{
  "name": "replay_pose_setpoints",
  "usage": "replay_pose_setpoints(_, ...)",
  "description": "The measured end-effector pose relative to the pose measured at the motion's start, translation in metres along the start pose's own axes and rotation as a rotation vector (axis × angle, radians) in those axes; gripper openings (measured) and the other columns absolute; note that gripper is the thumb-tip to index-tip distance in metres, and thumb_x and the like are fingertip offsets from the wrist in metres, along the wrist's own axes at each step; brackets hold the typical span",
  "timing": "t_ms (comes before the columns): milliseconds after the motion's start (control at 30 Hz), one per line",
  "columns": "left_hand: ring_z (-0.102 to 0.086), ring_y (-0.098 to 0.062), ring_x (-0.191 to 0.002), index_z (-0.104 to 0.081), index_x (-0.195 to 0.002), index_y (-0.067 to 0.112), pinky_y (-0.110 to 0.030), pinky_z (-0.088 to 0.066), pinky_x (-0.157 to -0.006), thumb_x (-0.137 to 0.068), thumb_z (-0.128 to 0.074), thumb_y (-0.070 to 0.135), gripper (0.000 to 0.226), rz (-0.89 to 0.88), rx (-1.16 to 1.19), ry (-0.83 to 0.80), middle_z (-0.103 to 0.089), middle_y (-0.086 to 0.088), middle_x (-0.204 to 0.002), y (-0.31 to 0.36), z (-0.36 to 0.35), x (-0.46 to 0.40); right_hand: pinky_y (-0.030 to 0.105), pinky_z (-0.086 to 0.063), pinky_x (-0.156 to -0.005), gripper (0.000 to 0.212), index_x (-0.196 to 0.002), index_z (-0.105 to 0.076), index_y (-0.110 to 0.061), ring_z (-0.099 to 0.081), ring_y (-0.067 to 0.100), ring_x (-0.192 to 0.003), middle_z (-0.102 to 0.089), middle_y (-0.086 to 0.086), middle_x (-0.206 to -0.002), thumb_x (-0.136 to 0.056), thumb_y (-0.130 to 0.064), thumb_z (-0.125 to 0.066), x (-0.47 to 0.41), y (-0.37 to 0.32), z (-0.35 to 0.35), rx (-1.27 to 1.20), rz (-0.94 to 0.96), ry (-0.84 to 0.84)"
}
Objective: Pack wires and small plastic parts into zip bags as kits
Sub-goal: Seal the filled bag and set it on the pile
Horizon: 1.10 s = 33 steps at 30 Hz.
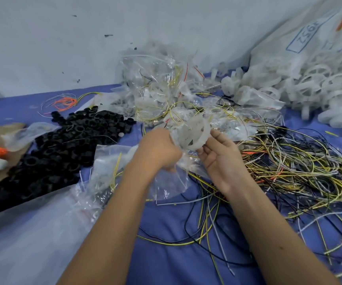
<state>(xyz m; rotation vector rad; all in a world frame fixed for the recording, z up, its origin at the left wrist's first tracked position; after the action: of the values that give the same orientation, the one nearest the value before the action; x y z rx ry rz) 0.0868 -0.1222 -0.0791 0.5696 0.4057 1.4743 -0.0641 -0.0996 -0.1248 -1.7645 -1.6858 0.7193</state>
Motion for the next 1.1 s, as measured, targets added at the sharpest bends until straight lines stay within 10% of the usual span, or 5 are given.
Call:
replay_pose_setpoints(233, -0.061, -0.020, -0.040, -0.063, -0.086, -0.014, -0.047, -0.065, -0.062, -0.082, -0.060, -0.003, 0.012, 0.052, 0.439, 0.134, -0.059, -0.009, -0.052, -0.019, 0.028, -0.004, 0.020, -0.056, -0.066, 0.012, -0.104, -0.068, 0.002, -0.069, 0.016, -0.072, -0.072, 0.013, -0.085, -0.097, 0.003, -0.058, 0.001, 0.006, -0.003, 0.300, -0.012, -0.153)
replay_pose_setpoints(400, -0.057, -0.014, -0.042, -0.064, -0.076, 0.000, -0.031, -0.057, -0.049, -0.083, -0.062, -0.002, 0.008, -0.048, 0.443, 0.080, -0.063, -0.013, -0.062, -0.011, 0.035, 0.003, 0.021, -0.053, -0.056, 0.010, -0.098, -0.070, 0.000, -0.065, 0.012, -0.055, -0.073, 0.011, -0.079, -0.089, 0.005, -0.071, 0.008, 0.012, -0.009, 0.846, 0.084, -0.178)
replay_pose_setpoints(500, -0.060, -0.018, -0.042, -0.065, -0.075, 0.005, -0.041, -0.061, -0.051, -0.083, -0.065, 0.001, 0.009, -0.125, 0.356, 0.053, -0.063, -0.007, -0.056, -0.002, 0.035, 0.008, 0.028, -0.060, -0.066, 0.017, -0.098, -0.074, -0.010, -0.074, 0.022, -0.077, -0.077, 0.007, -0.089, -0.089, 0.004, -0.070, 0.010, 0.008, -0.013, 0.999, 0.147, -0.198)
replay_pose_setpoints(867, -0.063, -0.022, -0.040, -0.063, -0.073, 0.009, -0.035, -0.055, -0.047, -0.089, -0.067, 0.003, 0.018, -0.339, 0.214, -0.119, -0.059, 0.000, -0.047, 0.033, 0.031, 0.029, 0.028, -0.054, -0.049, 0.021, -0.084, -0.073, -0.005, -0.067, 0.022, -0.051, -0.071, 0.017, -0.069, -0.096, 0.003, -0.057, 0.017, 0.001, -0.020, 0.817, 0.197, -0.155)
replay_pose_setpoints(1100, -0.058, -0.008, -0.046, -0.062, -0.065, 0.018, -0.017, -0.040, -0.046, -0.080, -0.067, 0.000, 0.024, -0.371, 0.158, 0.017, -0.058, 0.008, -0.051, 0.043, 0.015, 0.024, 0.020, -0.050, -0.060, 0.020, -0.079, -0.071, -0.009, -0.065, 0.013, -0.068, -0.072, 0.019, -0.075, -0.079, 0.009, -0.063, 0.025, 0.006, -0.036, 0.786, 0.176, -0.420)
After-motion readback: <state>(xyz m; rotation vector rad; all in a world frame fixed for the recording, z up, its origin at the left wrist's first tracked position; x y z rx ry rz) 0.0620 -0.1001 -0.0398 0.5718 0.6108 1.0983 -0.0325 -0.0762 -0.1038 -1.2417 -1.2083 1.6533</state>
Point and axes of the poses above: each hand's wrist, its own x-axis away from the middle knuckle, its own z-axis out of the back of the hand, y = z × x, the point moved 5 cm from there along -x, towards the middle knuckle
